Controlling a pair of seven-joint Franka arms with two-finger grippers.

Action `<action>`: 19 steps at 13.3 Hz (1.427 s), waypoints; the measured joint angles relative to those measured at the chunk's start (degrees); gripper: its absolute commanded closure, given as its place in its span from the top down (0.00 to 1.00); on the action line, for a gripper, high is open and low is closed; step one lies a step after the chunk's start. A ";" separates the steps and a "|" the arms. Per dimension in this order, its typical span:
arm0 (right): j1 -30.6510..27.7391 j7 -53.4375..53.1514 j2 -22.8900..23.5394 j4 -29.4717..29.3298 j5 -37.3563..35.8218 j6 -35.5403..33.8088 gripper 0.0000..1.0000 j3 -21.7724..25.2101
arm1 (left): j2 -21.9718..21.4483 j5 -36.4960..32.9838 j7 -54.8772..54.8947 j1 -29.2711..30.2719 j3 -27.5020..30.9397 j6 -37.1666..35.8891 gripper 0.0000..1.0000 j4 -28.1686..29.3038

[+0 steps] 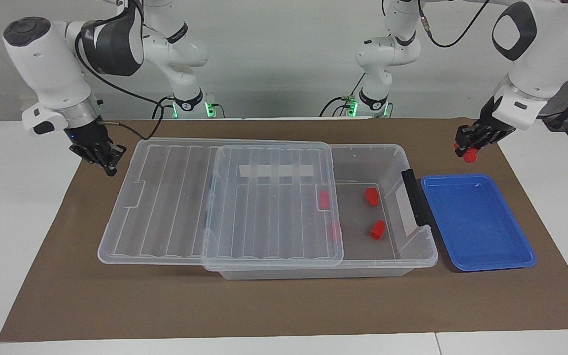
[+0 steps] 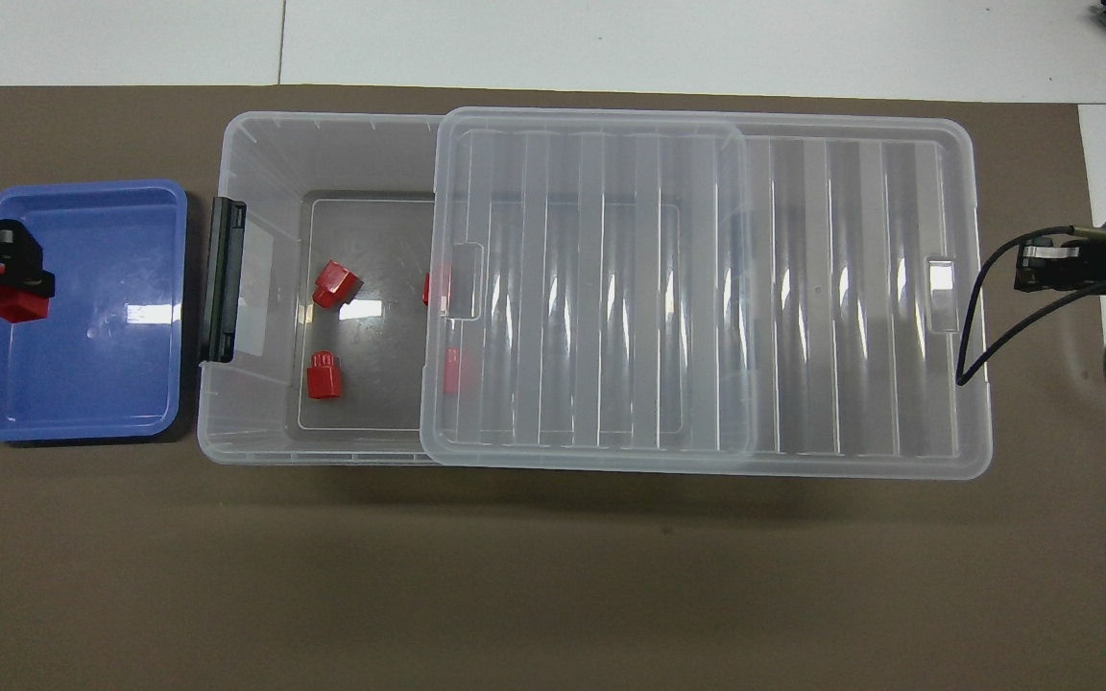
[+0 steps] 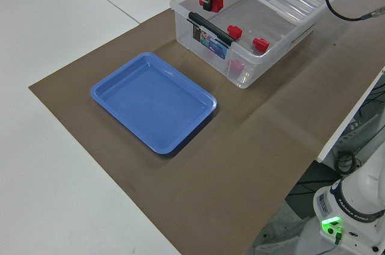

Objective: Place red block in blue tray from box

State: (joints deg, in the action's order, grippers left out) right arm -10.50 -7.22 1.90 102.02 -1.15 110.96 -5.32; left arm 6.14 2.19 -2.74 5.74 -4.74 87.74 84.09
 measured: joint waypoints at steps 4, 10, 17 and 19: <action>-1.10 1.38 2.64 2.98 0.00 6.72 0.00 -0.01 | -0.49 -0.02 7.18 3.06 -0.02 -0.15 0.00 0.01; -0.60 1.40 5.97 3.06 0.00 10.55 0.00 -0.20 | -0.51 -1.14 15.91 9.09 0.33 0.32 0.00 0.35; 3.11 1.72 5.85 2.81 0.00 9.34 0.00 -0.58 | -4.72 -2.67 15.91 9.11 0.35 15.18 0.00 13.76; 5.13 1.84 5.52 2.78 0.00 7.73 0.00 -0.66 | -4.59 -2.83 15.91 10.29 0.41 23.35 0.00 18.23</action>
State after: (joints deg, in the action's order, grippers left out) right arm -5.37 -5.38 7.42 104.80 -1.14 118.68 -5.98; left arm 1.55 -0.63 13.16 16.02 -4.33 111.09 102.33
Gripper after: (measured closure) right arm 0.991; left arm 0.656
